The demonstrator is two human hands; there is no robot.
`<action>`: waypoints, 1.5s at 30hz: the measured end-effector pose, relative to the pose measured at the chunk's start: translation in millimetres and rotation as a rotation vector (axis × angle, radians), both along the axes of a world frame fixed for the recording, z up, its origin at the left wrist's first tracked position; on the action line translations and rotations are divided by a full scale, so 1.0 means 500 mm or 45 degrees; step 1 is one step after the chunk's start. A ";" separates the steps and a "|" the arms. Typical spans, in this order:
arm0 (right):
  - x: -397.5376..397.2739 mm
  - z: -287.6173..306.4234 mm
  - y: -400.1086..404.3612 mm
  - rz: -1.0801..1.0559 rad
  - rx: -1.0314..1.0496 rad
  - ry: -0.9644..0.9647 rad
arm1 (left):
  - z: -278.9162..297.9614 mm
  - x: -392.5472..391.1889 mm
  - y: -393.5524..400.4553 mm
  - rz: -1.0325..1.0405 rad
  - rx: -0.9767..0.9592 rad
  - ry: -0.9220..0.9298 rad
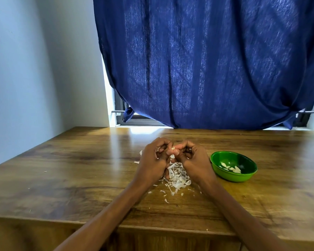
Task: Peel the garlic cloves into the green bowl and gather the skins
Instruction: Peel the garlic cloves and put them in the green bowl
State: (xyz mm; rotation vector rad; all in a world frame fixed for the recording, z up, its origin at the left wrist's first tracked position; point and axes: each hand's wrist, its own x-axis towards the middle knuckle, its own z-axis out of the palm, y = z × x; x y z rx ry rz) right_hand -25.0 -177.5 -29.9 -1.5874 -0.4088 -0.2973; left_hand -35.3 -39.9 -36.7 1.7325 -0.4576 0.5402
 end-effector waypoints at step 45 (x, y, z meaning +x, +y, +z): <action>0.004 -0.001 -0.011 -0.057 0.098 -0.012 | 0.012 -0.008 -0.007 0.328 -0.060 -0.230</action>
